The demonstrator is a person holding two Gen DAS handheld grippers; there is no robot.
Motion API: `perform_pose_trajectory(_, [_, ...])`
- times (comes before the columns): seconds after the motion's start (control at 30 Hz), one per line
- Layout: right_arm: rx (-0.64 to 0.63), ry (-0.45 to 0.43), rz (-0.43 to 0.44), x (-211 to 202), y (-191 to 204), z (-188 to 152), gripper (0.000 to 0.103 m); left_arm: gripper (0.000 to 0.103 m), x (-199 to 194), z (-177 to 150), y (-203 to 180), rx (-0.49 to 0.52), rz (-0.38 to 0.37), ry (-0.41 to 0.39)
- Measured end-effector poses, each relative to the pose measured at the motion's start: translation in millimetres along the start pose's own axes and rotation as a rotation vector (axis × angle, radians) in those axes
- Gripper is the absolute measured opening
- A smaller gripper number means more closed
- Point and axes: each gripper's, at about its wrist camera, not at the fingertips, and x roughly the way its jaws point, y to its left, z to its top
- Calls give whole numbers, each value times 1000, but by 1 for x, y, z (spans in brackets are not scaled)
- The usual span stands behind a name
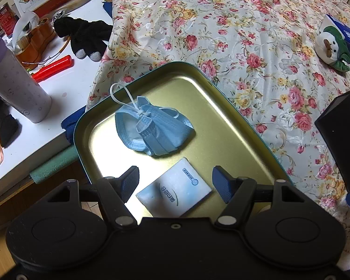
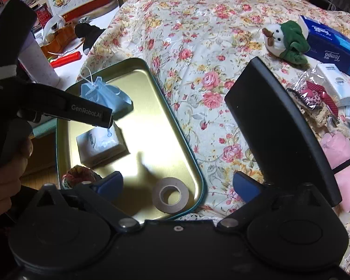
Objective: Organize soft objects
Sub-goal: 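Open both tools and withdraw them from the tray toward the bed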
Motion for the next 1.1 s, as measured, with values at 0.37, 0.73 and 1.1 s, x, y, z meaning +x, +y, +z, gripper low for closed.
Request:
perform_pose_trajectory(0.37, [-54, -59, -62, -21, 3, -3, 102, 66, 1, 1, 2, -11, 10, -3])
perform_pose_trajectory(0.73, [-352, -57, -392, -24, 41, -4, 102, 66, 1, 2, 4, -25, 10, -6])
perform_pose_trajectory(1.1, [-264, -69, -231, -42, 29, 0, 102, 66, 0, 3, 9, -64, -18, -24])
